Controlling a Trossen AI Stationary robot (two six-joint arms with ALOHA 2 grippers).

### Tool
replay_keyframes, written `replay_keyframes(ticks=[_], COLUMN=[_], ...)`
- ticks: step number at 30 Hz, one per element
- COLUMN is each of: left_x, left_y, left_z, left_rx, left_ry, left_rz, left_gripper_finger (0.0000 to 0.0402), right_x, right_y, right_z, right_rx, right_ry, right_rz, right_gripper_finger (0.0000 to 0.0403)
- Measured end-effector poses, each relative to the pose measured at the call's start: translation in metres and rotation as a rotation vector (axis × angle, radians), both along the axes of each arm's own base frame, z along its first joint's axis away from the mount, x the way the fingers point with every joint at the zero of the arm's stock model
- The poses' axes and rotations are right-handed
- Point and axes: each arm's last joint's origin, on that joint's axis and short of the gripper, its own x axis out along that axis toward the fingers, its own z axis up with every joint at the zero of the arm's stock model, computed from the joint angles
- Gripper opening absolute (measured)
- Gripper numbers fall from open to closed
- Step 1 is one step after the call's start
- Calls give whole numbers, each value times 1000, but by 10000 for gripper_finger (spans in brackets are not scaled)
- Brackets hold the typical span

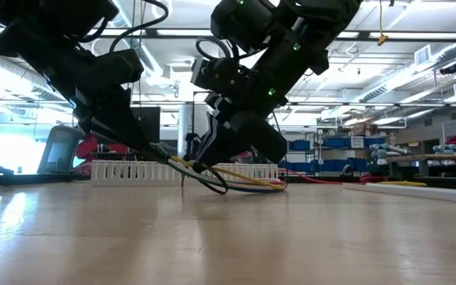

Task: Ziptie cables
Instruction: Wrap the cable wires with black zip tie

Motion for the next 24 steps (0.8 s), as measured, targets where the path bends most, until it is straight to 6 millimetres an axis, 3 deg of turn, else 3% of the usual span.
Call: replay_keyframes(ticks=[9,14,21,24], left_x=[-1,-17,-38,-46], left_y=[0,5,8,12], left_z=[-3,-27,-38,-43], left_rx=[5,-31,-176,-203], left_ry=[2,-10,-404,-434], left_rz=[-38,2,-42,-14], left_gripper_finger=[182,183,183,182], right_x=[-1,-2,-2,-2], right_y=[-2,-2,-1,0], right_z=[-1,-2,-2,-2], right_rx=[-20,-20,16,15], right_ry=[17,31,35,29], right_rz=[-23,-24,17,27], right_gripper_finger=[0,0,0,0])
